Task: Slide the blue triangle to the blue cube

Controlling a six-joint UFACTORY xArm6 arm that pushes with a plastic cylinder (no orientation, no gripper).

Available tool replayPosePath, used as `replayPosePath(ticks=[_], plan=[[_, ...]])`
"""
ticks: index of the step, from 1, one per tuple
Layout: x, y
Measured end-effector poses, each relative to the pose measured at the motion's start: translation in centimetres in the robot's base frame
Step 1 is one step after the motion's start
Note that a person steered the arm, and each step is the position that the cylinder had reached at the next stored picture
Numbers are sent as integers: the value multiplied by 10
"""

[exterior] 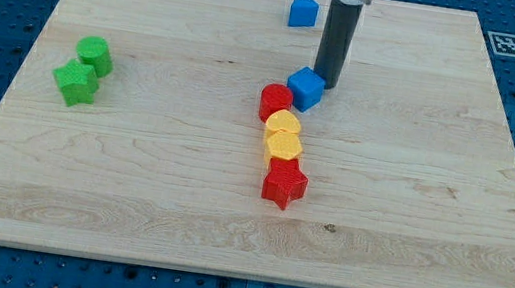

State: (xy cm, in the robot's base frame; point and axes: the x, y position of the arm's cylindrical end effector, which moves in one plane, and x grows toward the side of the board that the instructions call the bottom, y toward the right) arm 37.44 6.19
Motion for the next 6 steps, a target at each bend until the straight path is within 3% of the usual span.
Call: replayPosePath(ticks=[2,3,4,6], plan=[[-57,-69],[-126,-106],[-160,-110],[-159,-53]])
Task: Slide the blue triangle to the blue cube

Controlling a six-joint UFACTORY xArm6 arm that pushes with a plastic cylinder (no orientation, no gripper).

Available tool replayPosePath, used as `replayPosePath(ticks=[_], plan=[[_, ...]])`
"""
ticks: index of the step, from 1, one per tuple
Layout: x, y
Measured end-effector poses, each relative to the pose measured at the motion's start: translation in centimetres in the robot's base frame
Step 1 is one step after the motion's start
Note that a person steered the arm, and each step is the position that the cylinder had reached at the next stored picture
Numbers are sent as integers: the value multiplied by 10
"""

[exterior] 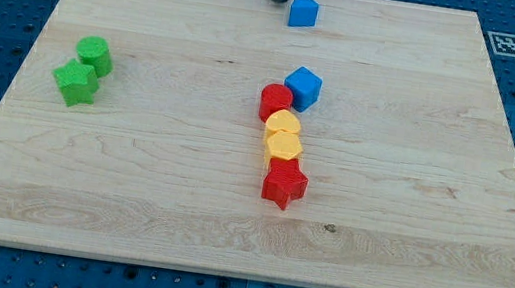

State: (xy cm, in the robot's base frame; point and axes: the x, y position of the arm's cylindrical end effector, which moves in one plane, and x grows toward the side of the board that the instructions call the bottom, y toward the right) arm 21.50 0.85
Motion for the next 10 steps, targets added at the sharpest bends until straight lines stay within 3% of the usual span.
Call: replayPosePath(ticks=[2,4,8,10], plan=[[27,2],[27,36],[27,135],[27,81]])
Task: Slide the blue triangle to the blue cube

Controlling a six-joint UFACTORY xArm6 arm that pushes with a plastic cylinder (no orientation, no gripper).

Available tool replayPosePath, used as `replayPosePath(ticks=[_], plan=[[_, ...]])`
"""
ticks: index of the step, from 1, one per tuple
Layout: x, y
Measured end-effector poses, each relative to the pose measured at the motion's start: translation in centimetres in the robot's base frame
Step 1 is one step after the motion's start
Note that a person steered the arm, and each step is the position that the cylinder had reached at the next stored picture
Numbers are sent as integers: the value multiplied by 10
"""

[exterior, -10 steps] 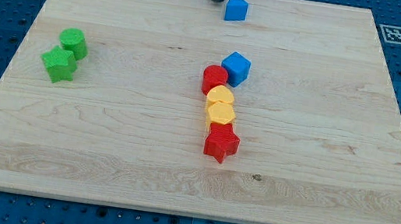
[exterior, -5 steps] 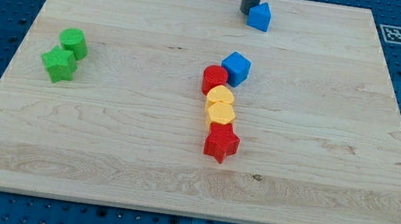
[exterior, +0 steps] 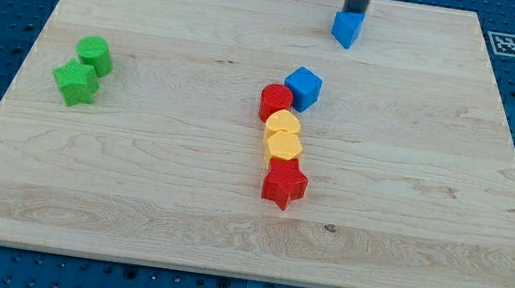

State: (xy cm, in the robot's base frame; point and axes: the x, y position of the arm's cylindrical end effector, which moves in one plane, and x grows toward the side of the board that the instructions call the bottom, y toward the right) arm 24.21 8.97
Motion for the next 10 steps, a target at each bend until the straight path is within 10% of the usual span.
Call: replayPosePath(ticks=[10], plan=[[102,62]])
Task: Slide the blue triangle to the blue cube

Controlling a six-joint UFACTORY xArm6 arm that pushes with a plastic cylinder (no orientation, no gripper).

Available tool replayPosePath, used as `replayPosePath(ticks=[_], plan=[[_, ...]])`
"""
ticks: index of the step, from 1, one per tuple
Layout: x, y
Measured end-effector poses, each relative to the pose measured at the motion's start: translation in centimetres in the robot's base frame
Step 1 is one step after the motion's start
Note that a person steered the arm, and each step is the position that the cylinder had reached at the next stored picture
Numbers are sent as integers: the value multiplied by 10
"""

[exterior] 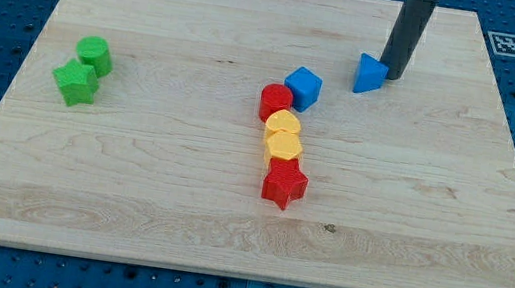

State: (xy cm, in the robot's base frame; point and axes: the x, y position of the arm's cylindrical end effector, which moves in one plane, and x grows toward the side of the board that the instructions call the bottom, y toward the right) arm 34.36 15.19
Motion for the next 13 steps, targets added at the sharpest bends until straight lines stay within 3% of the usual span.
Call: replayPosePath(ticks=[13], plan=[[22,-55]])
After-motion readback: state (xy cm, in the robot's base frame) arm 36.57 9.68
